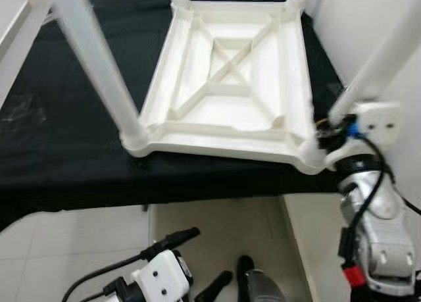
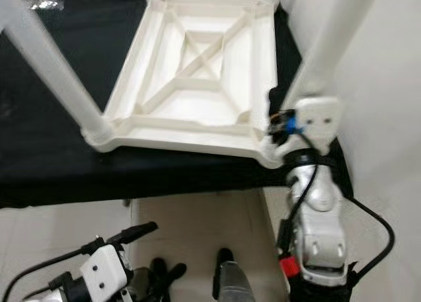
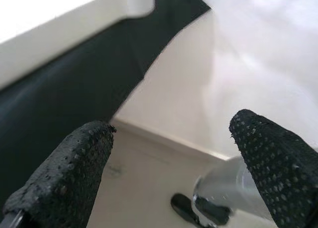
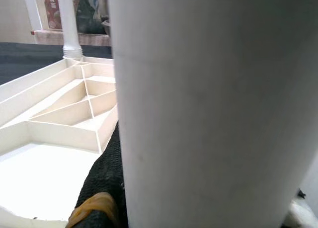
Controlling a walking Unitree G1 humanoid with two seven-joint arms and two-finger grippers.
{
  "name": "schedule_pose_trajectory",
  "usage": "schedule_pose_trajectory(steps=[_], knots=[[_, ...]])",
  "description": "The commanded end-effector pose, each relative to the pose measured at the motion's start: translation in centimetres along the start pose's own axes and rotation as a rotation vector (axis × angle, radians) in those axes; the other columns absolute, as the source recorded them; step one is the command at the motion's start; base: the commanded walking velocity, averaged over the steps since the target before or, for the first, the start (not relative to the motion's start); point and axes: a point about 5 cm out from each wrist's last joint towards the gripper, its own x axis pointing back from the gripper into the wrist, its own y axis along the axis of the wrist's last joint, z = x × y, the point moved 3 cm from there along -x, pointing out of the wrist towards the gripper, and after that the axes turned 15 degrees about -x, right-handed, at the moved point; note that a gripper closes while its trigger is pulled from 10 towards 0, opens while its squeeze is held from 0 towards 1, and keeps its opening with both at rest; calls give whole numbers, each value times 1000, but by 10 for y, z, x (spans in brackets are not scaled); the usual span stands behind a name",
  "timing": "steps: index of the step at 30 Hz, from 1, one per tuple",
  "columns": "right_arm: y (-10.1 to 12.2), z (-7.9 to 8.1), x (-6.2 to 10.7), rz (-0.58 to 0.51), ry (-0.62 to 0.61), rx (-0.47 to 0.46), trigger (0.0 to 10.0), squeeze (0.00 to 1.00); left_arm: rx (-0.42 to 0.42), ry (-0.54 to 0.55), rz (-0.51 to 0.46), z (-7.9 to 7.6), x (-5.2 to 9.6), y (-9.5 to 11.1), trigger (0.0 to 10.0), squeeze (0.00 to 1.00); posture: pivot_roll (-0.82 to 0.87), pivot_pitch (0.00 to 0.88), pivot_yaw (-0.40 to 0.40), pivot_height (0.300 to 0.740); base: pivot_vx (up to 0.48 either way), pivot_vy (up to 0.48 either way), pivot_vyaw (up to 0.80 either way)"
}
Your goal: Building children table
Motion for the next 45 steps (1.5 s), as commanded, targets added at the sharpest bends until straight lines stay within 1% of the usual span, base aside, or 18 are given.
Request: schedule_pose_trajectory(steps=[1,2,4,12,14,15,16,19,20,21,28,32,34,35,40,41,42,45], knots=[[-51,17,2,206,5,-29,10000,0,18,-15,7,-6,0,-4,10000,0,22,350,32,740,0,0,0],[-51,17,2,206,5,-29,10000,0,18,-15,7,-6,0,-4,10000,0,22,350,32,740,0,0,0],[-55,29,-4,212,18,-53,10000,0,11,-8,11,-5,0,-5,10000,0,25,343,31,740,0,0,0],[-51,37,-12,194,-27,-73,10000,0,10,-2,7,-4,-1,-6,10000,0,13,332,35,740,0,0,0],[-45,49,-14,167,26,-112,10000,0,10,-6,5,-5,-2,-6,10000,0,17,330,38,740,0,0,0],[-45,49,-14,167,26,-112,10000,0,10,-6,5,-5,-2,-6,10000,0,17,330,38,740,0,0,0],[-40,58,-16,145,84,-128,10000,0,9,-6,3,-5,-3,-6,10000,0,16,331,37,740,0,0,0],[-35,63,-18,126,142,-136,10000,0,9,-4,2,-5,-4,-6,10000,0,16,331,37,740,0,0,0],[-33,62,-19,114,148,-129,10000,898,9,-3,2,-5,-4,-6,10000,0,16,331,37,740,0,0,0],[-29,61,-20,100,158,-124,10000,1000,10,-2,2,-5,-4,-6,10000,0,16,331,37,740,0,0,0],[-15,64,-21,48,249,-164,10000,1000,10,1,1,-5,-3,-6,10000,0,12,334,38,740,0,0,0],[3,53,-26,9,347,-160,10000,1000,11,3,1,-5,-3,-7,10000,0,9,334,39,740,0,0,0],[5,51,-27,9,377,-148,10000,1000,10,3,1,-5,-3,-7,10000,0,8,334,40,740,0,0,0],[8,43,-31,4,398,-105,10000,1000,10,4,1,-5,-3,-7,10000,0,8,334,40,740,0,0,0],[9,36,-34,23,466,-103,10000,1000,9,5,0,-5,-4,-7,10000,0,8,334,38,740,0,0,0],[9,27,-37,43,505,-63,10000,0,8,6,-1,-5,-4,-7,10000,0,16,334,30,740,0,0,0],[11,15,-40,68,549,-14,10000,0,7,9,-2,-5,-4,-7,10000,0,16,334,30,740,0,0,0],[12,11,-41,82,579,-30,10000,0,7,10,-2,-5,-4,-7,10000,0,16,334,30,740,0,0,0]])
